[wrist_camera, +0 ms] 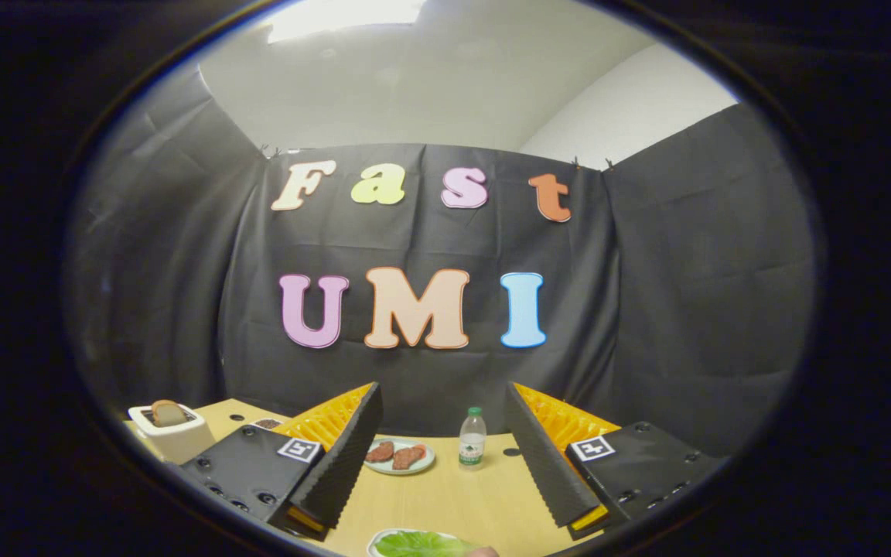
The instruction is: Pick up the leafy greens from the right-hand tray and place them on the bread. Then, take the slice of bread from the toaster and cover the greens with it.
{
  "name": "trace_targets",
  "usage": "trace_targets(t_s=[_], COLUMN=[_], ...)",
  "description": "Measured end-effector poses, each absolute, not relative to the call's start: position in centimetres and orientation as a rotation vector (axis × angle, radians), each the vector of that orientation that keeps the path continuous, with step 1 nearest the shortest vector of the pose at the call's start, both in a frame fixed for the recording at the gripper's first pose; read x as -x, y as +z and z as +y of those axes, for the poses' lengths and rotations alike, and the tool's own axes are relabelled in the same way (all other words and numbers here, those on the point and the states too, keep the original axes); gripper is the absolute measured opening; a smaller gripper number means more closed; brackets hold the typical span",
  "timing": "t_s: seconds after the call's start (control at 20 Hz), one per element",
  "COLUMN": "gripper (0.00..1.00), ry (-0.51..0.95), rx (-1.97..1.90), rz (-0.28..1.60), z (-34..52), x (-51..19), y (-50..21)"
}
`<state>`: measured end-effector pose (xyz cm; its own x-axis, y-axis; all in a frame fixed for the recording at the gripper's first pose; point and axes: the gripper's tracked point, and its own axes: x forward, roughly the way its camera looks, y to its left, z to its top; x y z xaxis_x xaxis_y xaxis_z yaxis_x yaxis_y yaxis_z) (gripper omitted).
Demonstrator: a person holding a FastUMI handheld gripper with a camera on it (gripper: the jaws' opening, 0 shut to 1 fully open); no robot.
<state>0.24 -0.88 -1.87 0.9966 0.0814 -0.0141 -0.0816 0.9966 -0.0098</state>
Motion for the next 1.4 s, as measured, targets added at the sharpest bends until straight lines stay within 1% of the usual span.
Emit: trace_targets(t_s=[0.7, 1.4], gripper=[1.0, 1.0], ry=[0.309, 0.599], rx=[0.096, 0.244], rz=[0.158, 0.348], z=[-0.9, -0.1], x=[-1.1, -1.3], y=[-7.6, -15.9])
